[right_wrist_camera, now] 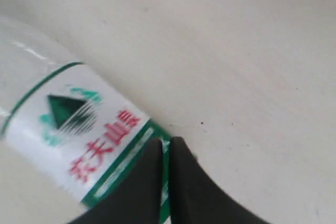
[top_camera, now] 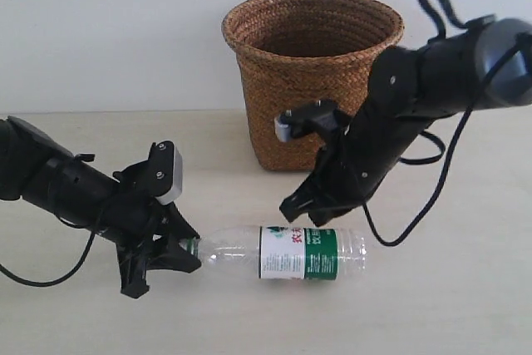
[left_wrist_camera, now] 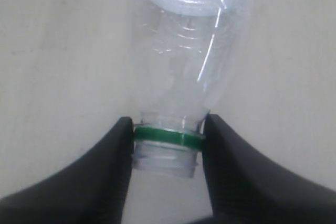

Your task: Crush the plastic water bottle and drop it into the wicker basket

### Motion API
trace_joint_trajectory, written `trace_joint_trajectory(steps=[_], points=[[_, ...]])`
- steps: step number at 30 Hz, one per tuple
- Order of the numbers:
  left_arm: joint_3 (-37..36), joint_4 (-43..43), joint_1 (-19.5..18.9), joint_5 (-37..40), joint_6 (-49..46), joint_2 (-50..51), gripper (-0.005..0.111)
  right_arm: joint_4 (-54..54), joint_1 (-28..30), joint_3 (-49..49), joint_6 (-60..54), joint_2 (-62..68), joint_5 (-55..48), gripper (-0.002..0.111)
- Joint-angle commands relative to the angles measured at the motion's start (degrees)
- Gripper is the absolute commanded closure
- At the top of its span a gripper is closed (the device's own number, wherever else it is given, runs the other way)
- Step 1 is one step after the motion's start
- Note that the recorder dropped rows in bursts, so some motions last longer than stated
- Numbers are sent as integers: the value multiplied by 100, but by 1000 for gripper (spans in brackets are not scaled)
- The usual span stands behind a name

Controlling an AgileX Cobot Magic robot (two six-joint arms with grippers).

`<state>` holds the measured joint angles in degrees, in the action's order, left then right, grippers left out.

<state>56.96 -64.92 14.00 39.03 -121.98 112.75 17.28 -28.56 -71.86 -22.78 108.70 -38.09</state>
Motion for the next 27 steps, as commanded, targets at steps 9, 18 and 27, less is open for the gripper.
trace_joint_trajectory(steps=[9, 18, 27], points=[[33, -570, -6, -326, -20, -41, 103, 32, -5, -3, 101, -744, -706, 108], [33, -620, -6, -326, -20, -41, 103, 30, -5, 115, 101, -276, -280, 108], [33, -621, -6, -316, -29, -41, 103, 10, -5, 115, 62, 125, -40, 108]])
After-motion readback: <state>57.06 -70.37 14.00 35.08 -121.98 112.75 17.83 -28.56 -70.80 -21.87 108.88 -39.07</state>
